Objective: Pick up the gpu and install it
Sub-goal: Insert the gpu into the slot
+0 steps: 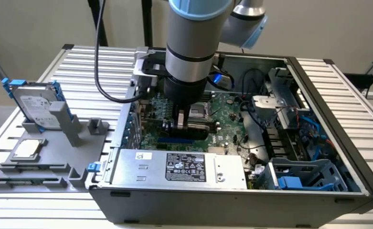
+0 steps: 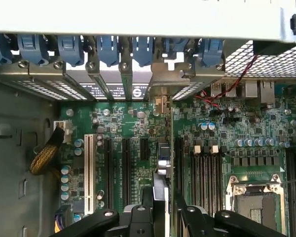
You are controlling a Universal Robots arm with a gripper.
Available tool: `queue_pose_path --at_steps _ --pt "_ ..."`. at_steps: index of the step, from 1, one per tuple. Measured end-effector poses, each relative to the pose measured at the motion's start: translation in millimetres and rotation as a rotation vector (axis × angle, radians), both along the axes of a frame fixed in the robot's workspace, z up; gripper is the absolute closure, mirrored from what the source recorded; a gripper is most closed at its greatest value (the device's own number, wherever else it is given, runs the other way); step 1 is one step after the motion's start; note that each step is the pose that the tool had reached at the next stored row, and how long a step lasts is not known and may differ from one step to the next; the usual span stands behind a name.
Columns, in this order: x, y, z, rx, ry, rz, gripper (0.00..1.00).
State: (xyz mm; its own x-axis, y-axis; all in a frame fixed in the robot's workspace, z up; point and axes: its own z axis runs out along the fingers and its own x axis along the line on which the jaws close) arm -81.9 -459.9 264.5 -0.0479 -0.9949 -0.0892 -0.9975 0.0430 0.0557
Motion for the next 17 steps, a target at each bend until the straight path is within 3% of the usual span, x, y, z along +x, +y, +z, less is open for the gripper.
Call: queue_pose_path --at_steps 10,17 --pt "-1.8 2.2 -2.2 -0.015 0.0 0.0 0.73" --pt "-3.6 4.2 -2.8 -0.0181 0.0 0.0 0.73"
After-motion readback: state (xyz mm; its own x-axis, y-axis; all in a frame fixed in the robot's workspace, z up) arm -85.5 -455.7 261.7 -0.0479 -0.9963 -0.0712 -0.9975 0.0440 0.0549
